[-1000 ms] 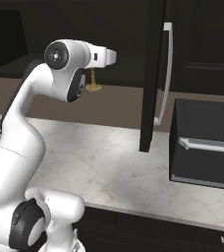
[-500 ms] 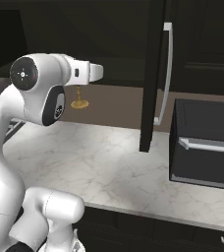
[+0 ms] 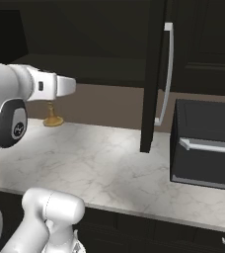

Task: Get the candle and the beer from the cabinet and move them to the dining counter.

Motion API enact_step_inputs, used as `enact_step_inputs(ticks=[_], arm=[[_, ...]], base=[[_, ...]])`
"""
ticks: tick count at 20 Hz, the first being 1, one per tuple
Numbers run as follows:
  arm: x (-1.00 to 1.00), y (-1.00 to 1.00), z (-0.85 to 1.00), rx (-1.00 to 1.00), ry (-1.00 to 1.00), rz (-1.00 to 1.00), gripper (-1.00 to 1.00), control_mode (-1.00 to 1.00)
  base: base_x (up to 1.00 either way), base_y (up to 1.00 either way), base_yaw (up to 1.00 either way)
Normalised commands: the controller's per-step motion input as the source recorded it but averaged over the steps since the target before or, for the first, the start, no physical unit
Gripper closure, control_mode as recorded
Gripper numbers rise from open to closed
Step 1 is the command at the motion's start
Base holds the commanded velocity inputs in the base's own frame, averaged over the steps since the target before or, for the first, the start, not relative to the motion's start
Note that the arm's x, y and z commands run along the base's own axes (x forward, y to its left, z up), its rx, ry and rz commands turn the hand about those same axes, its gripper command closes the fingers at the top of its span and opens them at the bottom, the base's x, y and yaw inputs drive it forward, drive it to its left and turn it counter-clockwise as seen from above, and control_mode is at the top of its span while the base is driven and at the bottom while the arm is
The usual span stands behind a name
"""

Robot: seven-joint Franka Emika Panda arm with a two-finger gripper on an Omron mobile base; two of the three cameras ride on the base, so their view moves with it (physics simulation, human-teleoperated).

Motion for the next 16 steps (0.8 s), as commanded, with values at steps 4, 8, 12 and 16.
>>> enact_step_inputs(ticks=[4,8,12,16], arm=[[-0.37,0.50,-0.05,0.00,0.00,0.00,1.00,-1.00],[-0.15,0.31,-0.11,0.00,0.00,0.00,1.00,-1.00],[-0.05,0.01,-0.09,0.01,0.00,0.00,1.00,-1.00],[0.00,-0.03,-0.10,0.03,0.00,0.07,1.00,-1.00]], base=[[0.00,0.00,0.00],[0.00,0.00,0.00],[0.00,0.00,0.00],[0.00,0.00,0.00]])
